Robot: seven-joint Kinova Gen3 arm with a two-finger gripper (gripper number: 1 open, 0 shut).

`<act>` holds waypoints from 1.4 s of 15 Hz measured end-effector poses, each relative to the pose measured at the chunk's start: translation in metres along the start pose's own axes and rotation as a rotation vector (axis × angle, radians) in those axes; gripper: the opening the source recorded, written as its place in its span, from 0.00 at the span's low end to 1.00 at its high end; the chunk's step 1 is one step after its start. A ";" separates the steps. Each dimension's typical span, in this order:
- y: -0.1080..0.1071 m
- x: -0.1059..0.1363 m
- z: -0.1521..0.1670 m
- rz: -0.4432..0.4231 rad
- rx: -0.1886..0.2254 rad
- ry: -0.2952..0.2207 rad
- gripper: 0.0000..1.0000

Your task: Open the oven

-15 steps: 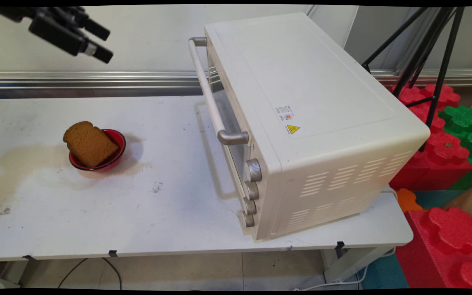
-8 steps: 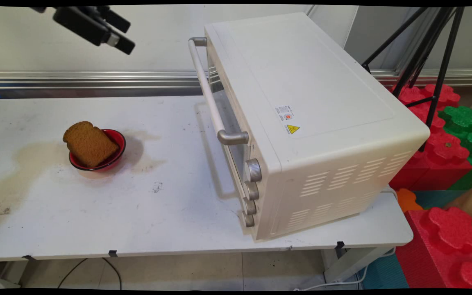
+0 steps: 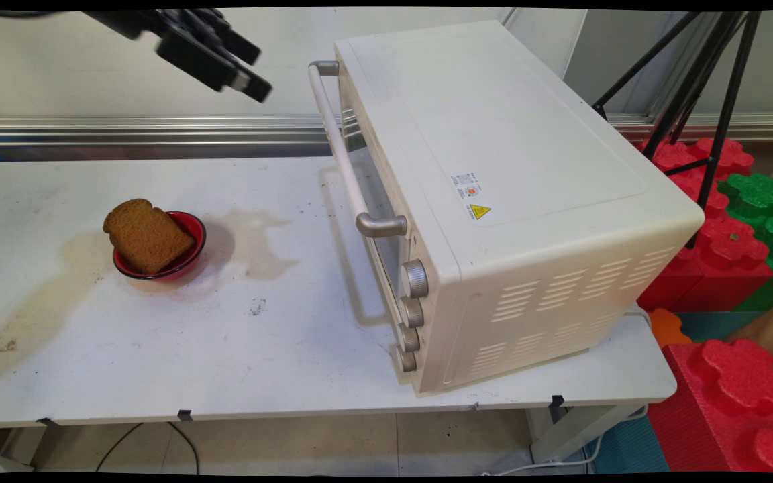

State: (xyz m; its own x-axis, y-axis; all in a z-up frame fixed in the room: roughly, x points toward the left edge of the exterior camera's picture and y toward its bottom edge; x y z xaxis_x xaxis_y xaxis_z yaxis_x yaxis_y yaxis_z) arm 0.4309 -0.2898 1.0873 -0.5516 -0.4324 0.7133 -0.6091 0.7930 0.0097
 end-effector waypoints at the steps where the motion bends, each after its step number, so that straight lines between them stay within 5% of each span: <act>1: 0.000 0.001 0.009 0.002 0.000 0.002 1.00; 8: 0.001 0.007 0.050 0.020 -0.001 0.022 1.00; 17: 0.004 0.009 0.065 0.037 0.003 0.026 1.00; 18: 0.005 0.009 0.065 0.037 0.005 0.026 0.00; 21: 0.006 0.010 0.067 0.042 0.007 0.027 0.00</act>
State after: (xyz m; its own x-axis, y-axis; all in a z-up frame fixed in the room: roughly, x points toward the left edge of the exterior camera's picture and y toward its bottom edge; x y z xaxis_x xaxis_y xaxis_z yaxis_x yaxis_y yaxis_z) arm 0.3835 -0.3181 1.0469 -0.5610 -0.3872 0.7317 -0.5899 0.8071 -0.0251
